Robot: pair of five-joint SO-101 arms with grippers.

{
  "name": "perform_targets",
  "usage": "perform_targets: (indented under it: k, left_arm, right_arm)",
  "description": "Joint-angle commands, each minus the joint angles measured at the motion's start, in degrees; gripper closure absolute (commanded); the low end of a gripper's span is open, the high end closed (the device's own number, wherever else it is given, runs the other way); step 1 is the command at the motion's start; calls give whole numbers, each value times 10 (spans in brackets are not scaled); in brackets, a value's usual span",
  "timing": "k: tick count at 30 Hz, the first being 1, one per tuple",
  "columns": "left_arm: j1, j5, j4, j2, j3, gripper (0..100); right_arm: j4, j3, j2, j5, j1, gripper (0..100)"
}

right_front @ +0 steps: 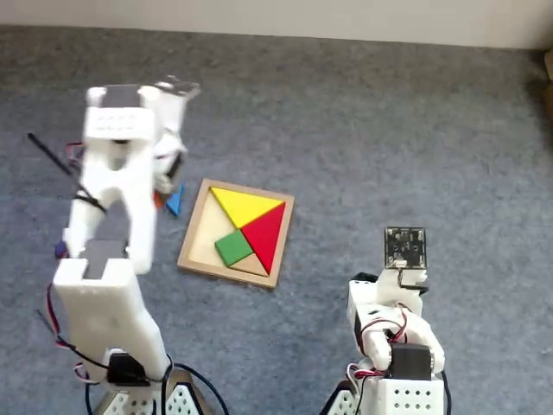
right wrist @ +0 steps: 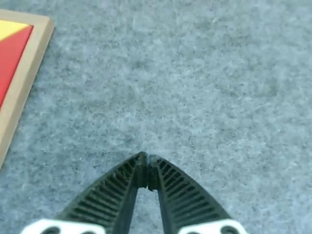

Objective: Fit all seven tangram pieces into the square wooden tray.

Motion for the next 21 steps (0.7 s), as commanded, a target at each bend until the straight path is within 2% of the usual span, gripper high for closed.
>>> perform_targets:
  k: [1,9,16,21]
  left_arm:
    - [93,50,-35,-51,41,995]
    - [152,69,-171,-51,146,995]
    - [150,66,-194,-51,161,989]
    - [152,69,-193,-51,161,860]
  right_arm:
    - [-5,58,0,2,7,980]
    - [-5,58,0,2,7,980]
    - [-5,58,0,2,7,980]
    - [-5,58,0,2,7,980]
